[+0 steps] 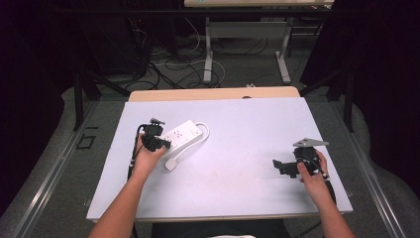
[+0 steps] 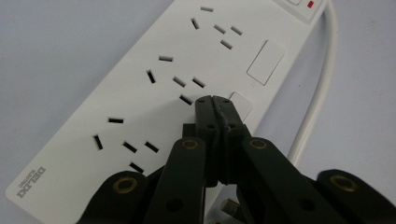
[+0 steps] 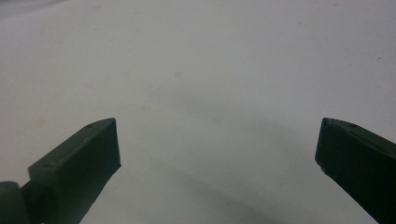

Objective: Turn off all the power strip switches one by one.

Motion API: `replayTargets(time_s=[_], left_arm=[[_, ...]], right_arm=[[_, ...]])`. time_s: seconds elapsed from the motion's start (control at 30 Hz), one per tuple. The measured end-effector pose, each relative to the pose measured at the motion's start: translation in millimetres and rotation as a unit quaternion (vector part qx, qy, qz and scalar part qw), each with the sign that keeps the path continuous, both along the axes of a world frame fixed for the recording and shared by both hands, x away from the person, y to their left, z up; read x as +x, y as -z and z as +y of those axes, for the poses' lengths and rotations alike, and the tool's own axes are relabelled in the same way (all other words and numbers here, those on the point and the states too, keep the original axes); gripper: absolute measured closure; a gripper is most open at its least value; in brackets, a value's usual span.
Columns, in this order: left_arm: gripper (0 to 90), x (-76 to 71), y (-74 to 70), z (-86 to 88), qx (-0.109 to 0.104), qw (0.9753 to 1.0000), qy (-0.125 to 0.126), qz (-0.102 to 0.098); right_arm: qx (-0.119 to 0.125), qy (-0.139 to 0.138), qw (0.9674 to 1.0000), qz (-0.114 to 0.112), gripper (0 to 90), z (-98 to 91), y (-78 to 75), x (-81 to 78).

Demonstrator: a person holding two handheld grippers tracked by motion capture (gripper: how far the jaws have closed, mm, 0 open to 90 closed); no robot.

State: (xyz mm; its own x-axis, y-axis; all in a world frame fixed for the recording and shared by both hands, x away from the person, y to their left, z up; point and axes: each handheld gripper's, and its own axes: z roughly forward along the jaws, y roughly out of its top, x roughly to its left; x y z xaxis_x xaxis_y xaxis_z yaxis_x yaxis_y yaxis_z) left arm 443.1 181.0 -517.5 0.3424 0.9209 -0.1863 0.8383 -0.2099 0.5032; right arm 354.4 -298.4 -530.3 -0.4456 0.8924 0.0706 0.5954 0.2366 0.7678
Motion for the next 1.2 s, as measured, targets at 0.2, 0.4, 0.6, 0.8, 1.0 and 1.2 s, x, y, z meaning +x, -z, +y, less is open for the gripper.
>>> replayTargets(time_s=[0.2,0.4,0.6,0.8,1.0,1.2], left_arm=[[90.0,0.1,-0.2,-0.5,0.001,1.0,-0.002,0.0],[90.0,-0.4,-1.2,-1.0,0.0,1.0,0.0,0.001],[90.0,-1.8,-4.7,0.3,-0.003,1.0,0.004,-0.003],[90.0,-4.1,-9.3,1.9,-0.007,0.9999,0.002,-0.008],[90.0,-6.4,-13.5,3.7,-0.008,0.9999,0.009,-0.006],[90.0,-9.1,-16.3,4.9,-0.012,0.9998,0.006,-0.013]], right_arm=[[-0.001,-0.001,1.0,0.001,0.0,0.2,0.4,-0.1],[0.0,0.0,1.0,0.001,0.0,-0.1,0.6,0.2],[0.0,-0.001,1.0,0.0,0.0,0.1,0.4,0.2],[0.001,0.0,1.0,0.0,0.0,0.0,0.2,0.1],[0.001,0.0,1.0,0.0,0.0,0.0,0.1,0.1],[0.0,0.0,1.0,0.0,0.0,0.0,-0.2,-0.1]])
